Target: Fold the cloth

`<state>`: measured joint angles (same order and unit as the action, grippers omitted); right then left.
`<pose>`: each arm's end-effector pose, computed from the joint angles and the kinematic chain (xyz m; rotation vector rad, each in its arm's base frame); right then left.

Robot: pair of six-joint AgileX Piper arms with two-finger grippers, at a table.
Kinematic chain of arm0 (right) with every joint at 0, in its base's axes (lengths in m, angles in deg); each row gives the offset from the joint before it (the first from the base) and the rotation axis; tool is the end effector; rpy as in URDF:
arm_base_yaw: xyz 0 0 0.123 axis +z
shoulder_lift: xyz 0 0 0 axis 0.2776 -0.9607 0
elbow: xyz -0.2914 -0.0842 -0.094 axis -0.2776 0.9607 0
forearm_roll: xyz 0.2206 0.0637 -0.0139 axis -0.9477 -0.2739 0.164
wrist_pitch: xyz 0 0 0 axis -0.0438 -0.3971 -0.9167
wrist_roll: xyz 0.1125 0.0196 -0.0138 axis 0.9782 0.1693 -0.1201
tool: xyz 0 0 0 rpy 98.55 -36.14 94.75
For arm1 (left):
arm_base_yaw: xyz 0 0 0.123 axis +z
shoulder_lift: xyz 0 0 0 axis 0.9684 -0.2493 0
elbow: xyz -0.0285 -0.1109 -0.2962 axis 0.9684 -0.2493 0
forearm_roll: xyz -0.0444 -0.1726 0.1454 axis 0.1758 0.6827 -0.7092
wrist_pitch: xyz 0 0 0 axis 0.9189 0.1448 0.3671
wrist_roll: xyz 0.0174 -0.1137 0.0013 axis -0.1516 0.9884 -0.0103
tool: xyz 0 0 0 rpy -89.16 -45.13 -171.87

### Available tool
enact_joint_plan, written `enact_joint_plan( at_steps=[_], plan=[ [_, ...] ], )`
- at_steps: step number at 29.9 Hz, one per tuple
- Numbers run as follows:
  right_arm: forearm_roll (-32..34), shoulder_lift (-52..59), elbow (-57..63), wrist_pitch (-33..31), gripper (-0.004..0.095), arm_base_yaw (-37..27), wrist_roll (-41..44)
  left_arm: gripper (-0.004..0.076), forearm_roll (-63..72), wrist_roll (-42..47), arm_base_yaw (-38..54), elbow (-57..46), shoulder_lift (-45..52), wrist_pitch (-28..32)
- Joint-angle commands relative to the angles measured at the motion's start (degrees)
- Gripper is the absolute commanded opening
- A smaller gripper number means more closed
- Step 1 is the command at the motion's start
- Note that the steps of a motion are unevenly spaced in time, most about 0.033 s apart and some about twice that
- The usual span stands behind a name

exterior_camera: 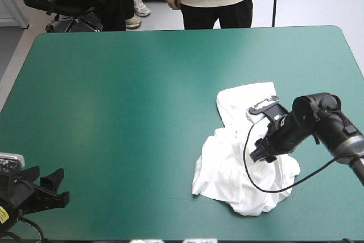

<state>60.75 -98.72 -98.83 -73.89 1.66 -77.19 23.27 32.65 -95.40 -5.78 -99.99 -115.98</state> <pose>0.1953 0.0773 0.3127 -0.8440 2.7744 0.1846 0.0114 0.0117 0.3494 0.1947 2.2151 -0.1042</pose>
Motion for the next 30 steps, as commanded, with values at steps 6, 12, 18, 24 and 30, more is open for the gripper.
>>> enact_joint_plan(
  at_steps=[6, 12, 18, 24, 30],
  plan=[
    [0.7, -1.5, 9.4, 11.6, 0.0627, -0.5, -1.3, 0.0404, 0.0, 0.7, -0.3, 1.2, -0.7, 4.4],
    [-2.1, -7.9, 9.7, 15.3, 0.0486, -0.5, -0.9, 0.0405, 0.4, 0.7, -0.3, 1.2, -0.7, 4.7],
    [-8.0, -13.4, 9.5, 15.7, -0.0013, -0.5, -6.6, 0.0404, 1.6, 0.7, -0.3, 1.2, -0.7, 4.7],
    [-15.5, -13.7, 4.9, 18.0, -0.0001, 1.7, -10.3, 0.0404, 1.7, 0.7, -0.3, 1.2, -0.7, 5.1],
    [-14.9, -17.7, -6.2, 16.8, -0.0001, 8.1, -8.5, 0.0404, 1.7, 0.7, -0.3, 1.3, -0.7, 6.3]
  ],
)
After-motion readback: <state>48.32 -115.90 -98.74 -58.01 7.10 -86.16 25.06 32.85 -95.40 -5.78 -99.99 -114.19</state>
